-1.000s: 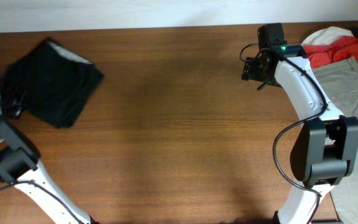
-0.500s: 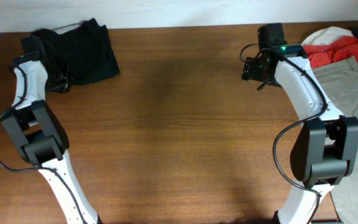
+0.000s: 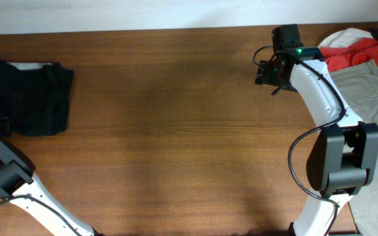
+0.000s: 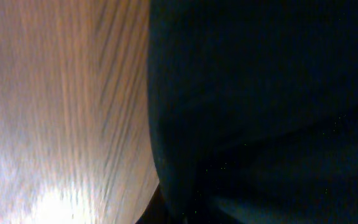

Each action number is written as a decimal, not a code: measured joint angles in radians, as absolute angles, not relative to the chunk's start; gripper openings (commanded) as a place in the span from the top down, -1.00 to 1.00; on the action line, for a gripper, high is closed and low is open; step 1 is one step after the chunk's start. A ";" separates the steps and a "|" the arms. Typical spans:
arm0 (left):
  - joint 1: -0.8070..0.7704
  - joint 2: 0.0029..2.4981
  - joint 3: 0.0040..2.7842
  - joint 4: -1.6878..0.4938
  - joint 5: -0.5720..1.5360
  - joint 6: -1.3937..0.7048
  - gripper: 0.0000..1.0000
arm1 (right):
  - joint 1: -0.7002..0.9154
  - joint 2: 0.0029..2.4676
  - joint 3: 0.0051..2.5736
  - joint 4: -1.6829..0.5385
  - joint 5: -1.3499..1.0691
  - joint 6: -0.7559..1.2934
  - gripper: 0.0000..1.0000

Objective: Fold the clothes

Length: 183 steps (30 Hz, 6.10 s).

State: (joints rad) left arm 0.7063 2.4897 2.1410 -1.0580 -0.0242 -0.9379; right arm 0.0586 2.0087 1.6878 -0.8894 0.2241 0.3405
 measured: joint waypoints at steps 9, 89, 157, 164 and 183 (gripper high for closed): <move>0.592 2.495 2.136 -0.826 -0.013 -0.807 0.98 | 0.059 2.009 1.688 -0.889 0.224 0.340 -0.97; 0.118 0.574 0.673 -0.833 0.438 0.028 -0.99 | 0.059 2.009 1.690 -0.889 0.224 0.340 -0.97; -0.020 0.019 0.013 -0.067 0.099 0.043 -0.98 | 0.086 0.074 0.163 -0.252 0.163 0.340 -0.97; -0.020 0.019 0.013 -0.067 0.099 0.043 -0.98 | 0.067 0.014 0.063 -0.175 0.125 0.282 -0.97; -0.020 0.019 0.013 -0.067 0.099 0.043 -0.98 | 0.014 0.013 0.015 -0.073 -0.056 -0.086 -0.97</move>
